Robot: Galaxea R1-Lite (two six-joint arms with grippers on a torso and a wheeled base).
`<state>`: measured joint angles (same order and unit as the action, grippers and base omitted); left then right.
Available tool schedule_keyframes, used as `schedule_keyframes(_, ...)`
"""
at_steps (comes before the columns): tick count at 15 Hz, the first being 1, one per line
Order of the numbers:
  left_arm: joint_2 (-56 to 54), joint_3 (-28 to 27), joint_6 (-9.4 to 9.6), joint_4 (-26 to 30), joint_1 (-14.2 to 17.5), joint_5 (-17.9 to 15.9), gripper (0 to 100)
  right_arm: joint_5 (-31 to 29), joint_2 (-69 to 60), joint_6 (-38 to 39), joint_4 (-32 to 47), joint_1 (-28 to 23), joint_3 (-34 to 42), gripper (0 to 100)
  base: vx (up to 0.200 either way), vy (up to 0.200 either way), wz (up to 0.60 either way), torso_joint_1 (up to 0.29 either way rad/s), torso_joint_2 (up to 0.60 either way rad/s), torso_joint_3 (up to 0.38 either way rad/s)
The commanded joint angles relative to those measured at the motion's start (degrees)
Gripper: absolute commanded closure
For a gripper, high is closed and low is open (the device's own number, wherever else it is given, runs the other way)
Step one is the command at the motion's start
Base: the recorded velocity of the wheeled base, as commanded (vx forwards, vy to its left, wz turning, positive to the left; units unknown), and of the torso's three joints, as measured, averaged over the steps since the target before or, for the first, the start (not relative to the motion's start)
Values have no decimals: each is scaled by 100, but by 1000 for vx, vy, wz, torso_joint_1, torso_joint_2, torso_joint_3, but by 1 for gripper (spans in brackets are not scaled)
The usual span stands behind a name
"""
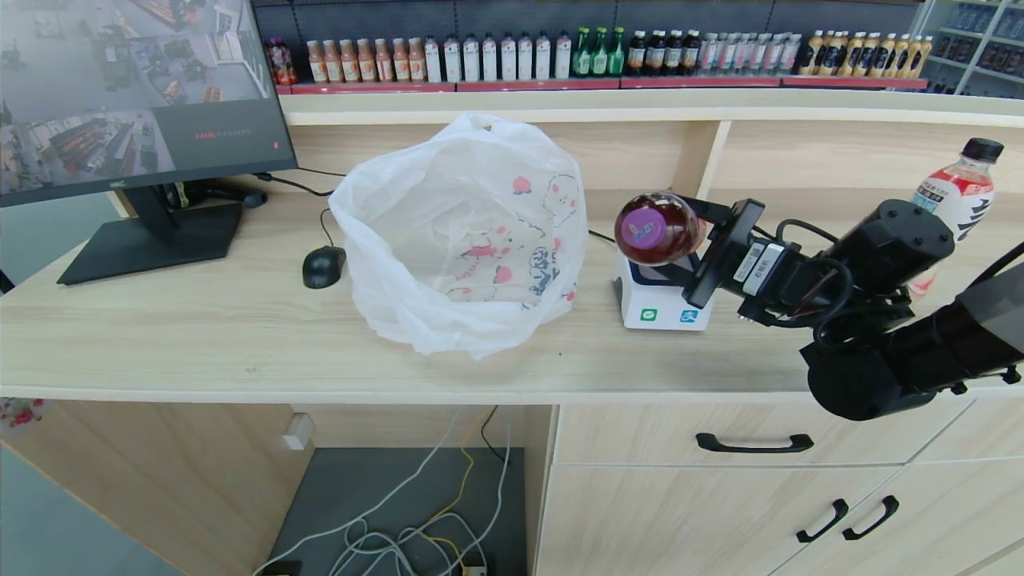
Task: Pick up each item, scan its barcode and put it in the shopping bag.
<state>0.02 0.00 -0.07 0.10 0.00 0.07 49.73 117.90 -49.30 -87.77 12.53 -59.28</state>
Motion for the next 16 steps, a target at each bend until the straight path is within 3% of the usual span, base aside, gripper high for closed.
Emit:
schedule_keyframes(1,-2,0,-1,-1,0,1,0,2,5,-1,-3,21,-4,100,0,0,0,0,0,0)
schedule_keyframes(9,-2,0,-1,-1,0,1,0,-24,-39,43,-3,21,-22,100,0,0,0,0,0,0)
schedule_keyframes(16,-2,0,-1,-1,0,1,0,-1132,-469,948,-3,118,-92,100,0,0,0,0,0,0)
